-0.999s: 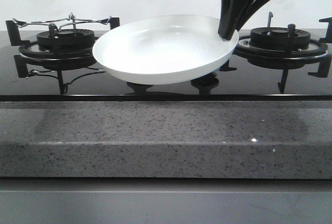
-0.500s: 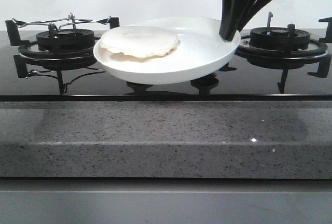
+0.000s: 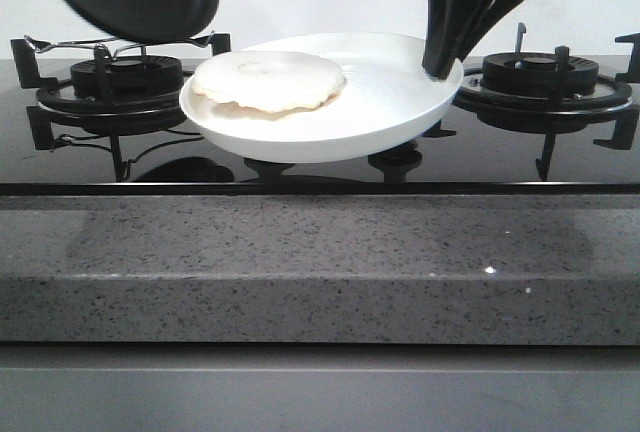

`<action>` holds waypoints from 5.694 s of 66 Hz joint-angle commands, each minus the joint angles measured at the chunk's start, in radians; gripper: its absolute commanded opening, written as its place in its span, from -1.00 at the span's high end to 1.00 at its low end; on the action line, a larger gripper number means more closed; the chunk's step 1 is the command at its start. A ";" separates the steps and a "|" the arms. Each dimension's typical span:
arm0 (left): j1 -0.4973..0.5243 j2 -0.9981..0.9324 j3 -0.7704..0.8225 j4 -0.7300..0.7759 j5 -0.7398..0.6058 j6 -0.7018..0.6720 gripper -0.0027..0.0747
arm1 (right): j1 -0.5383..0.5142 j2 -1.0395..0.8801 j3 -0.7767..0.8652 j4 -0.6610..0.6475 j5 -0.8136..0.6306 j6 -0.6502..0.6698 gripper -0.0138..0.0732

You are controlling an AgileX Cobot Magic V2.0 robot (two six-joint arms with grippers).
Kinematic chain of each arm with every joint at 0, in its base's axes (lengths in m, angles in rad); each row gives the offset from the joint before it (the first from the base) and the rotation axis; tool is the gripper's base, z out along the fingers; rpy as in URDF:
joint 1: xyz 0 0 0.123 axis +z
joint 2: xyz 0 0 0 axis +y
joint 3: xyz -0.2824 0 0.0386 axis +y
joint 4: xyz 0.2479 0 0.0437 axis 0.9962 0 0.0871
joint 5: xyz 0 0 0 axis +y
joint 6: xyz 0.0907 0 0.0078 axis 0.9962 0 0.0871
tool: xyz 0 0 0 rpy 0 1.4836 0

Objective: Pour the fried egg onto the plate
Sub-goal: 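Lower the empty pan with the left gripper back onto its burner, then carry the plate with the right gripper back between the burners and set it down, then open the right gripper and raise it away from the plate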

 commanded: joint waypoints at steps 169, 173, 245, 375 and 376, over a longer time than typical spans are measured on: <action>-0.321 -0.654 0.148 1.070 0.093 -0.694 -0.48 | -0.001 -0.056 -0.022 0.004 -0.026 -0.008 0.84; -0.321 -0.714 0.209 1.067 0.093 -0.694 -0.48 | -0.001 -0.056 -0.022 0.004 -0.026 -0.008 0.84; -0.321 -1.001 0.468 1.069 0.072 -0.694 -0.48 | -0.086 0.031 -0.299 0.041 0.018 -0.015 0.84; -0.321 -1.001 0.468 1.069 0.071 -0.694 -0.48 | -0.183 -0.229 -0.310 0.101 0.080 -0.055 0.05; -0.321 -1.001 0.468 1.069 0.071 -0.694 -0.48 | -0.183 -0.255 -0.288 0.101 0.072 -0.066 0.05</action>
